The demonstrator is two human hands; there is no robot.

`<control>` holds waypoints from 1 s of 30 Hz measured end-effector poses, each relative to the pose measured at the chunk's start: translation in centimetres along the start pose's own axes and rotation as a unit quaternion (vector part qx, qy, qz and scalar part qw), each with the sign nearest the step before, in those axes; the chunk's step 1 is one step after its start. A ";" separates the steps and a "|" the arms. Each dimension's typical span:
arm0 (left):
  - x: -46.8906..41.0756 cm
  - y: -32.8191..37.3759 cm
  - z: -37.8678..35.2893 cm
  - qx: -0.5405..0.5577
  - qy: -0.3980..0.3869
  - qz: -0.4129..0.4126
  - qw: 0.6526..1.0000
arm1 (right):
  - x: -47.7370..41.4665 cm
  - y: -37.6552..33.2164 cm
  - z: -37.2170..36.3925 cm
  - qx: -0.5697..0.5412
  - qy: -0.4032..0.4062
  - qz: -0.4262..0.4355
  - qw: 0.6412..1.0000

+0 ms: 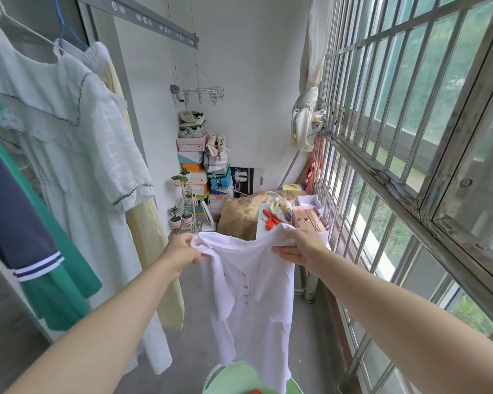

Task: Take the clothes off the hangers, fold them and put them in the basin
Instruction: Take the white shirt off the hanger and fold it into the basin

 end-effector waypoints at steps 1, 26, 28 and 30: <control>0.0 -0.1 0.2 -0.038 -0.005 -0.011 0.999 | -0.2 0.1 0.2 0.033 0.010 -0.001 0.999; -0.9 -2.3 -1.4 -0.149 0.001 0.029 0.988 | -1.3 4.3 2.1 0.362 0.083 -0.010 0.928; -1.1 -2.6 -1.6 -0.089 0.000 0.049 0.995 | -1.5 4.2 1.7 0.257 0.082 -0.064 0.961; -1.1 -2.4 -1.8 -0.037 0.009 0.061 0.997 | -1.3 4.4 1.9 0.127 0.094 -0.128 0.979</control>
Point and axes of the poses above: each hand's wrist, its own x-axis away from the middle knuckle, its own z-axis out of the back of the hand, y = z × x, the point moved 2 cm from there along -x, towards the middle knuckle, and after that the axes turned 12 degrees about x, right-handed, at the moved point
